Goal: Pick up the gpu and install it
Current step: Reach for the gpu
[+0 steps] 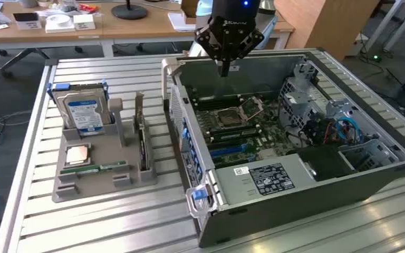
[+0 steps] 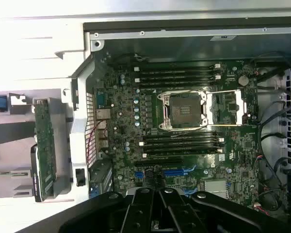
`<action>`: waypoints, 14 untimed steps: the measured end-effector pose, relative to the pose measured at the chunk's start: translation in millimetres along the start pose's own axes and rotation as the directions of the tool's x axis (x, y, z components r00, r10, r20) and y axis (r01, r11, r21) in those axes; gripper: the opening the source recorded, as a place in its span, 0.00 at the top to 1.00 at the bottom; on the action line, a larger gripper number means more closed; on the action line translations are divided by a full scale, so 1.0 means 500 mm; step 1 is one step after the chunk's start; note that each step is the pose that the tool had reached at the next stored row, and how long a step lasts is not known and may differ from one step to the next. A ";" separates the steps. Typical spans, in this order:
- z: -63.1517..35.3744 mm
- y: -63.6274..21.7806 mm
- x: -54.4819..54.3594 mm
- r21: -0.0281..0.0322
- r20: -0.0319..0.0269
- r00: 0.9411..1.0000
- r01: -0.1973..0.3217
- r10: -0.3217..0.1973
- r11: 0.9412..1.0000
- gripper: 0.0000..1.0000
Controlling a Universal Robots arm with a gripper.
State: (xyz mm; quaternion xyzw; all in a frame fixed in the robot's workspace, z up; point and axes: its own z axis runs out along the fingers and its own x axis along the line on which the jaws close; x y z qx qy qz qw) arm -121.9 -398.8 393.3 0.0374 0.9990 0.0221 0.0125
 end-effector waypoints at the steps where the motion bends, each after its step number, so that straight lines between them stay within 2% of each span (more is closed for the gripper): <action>1: 0.000 0.000 0.000 0.000 0.000 1.000 0.000 0.000 1.000 0.89; 14: 0.000 0.000 0.004 0.000 0.000 1.000 0.000 0.000 1.000 0.89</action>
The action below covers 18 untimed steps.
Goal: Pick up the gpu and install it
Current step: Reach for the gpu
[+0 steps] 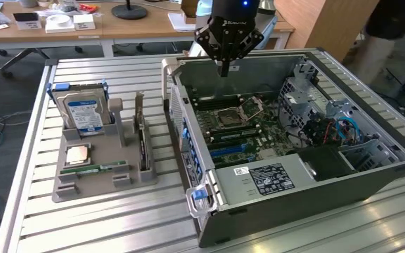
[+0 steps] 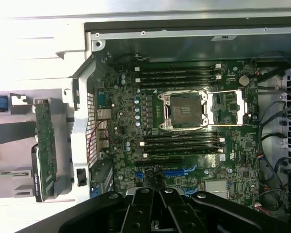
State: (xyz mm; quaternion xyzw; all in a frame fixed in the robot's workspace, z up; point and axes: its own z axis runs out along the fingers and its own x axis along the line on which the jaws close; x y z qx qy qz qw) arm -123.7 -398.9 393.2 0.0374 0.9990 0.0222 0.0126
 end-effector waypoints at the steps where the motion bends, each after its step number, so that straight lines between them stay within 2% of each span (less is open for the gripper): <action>1: 0.000 0.000 0.003 0.000 0.000 1.000 0.000 0.000 1.000 0.89; 18: -0.002 -0.005 0.072 0.000 0.000 1.000 0.000 0.000 1.000 0.89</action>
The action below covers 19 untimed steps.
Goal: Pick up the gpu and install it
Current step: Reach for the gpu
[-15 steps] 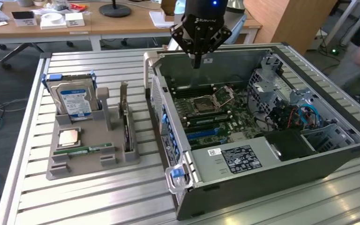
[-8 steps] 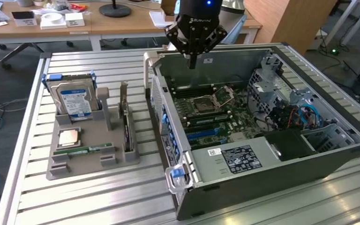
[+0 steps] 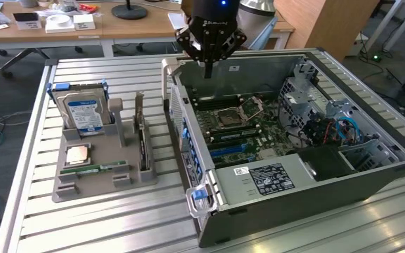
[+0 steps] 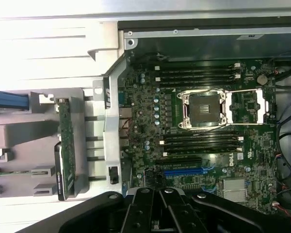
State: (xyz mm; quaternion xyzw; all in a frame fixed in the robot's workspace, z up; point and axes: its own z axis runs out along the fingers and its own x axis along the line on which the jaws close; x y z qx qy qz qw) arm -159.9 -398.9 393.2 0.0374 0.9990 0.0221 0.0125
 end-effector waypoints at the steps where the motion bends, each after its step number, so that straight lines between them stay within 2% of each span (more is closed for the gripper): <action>1: 0.000 0.000 0.005 0.000 0.000 1.000 0.000 0.000 1.000 0.89; 14: -0.001 -0.005 0.065 0.000 0.000 1.000 0.000 0.000 1.000 0.89; 19: -0.002 -0.006 0.078 0.000 0.000 1.000 0.000 0.000 1.000 0.89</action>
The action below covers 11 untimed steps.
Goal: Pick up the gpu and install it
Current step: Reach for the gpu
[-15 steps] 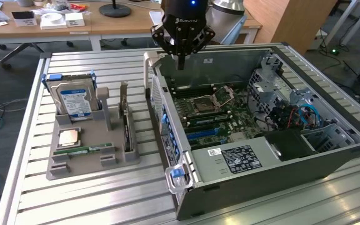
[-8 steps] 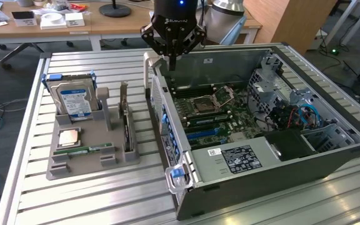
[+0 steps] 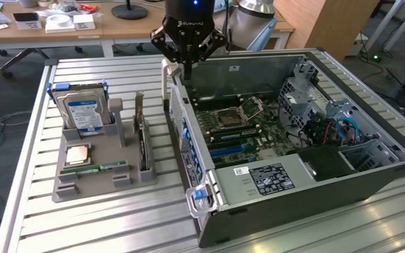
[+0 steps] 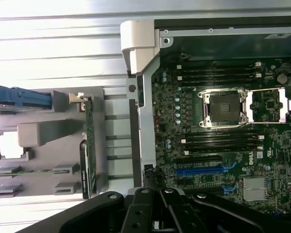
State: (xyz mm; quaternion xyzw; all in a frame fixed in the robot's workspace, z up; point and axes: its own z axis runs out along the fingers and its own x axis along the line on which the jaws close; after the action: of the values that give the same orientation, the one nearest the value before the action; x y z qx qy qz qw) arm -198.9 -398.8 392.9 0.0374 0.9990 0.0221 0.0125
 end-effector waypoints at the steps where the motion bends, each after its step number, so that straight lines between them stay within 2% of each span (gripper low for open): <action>1: 0.000 0.000 0.004 0.000 0.000 1.000 0.000 0.000 1.000 0.89; 6: -0.001 -0.003 0.034 0.000 0.000 1.000 0.000 0.000 1.000 0.89; 11: -0.001 -0.004 0.053 0.000 0.000 1.000 0.000 0.000 1.000 0.89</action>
State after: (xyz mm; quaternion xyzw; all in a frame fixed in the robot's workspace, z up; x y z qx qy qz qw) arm -225.7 -398.8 392.8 0.0374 0.9990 0.0221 0.0125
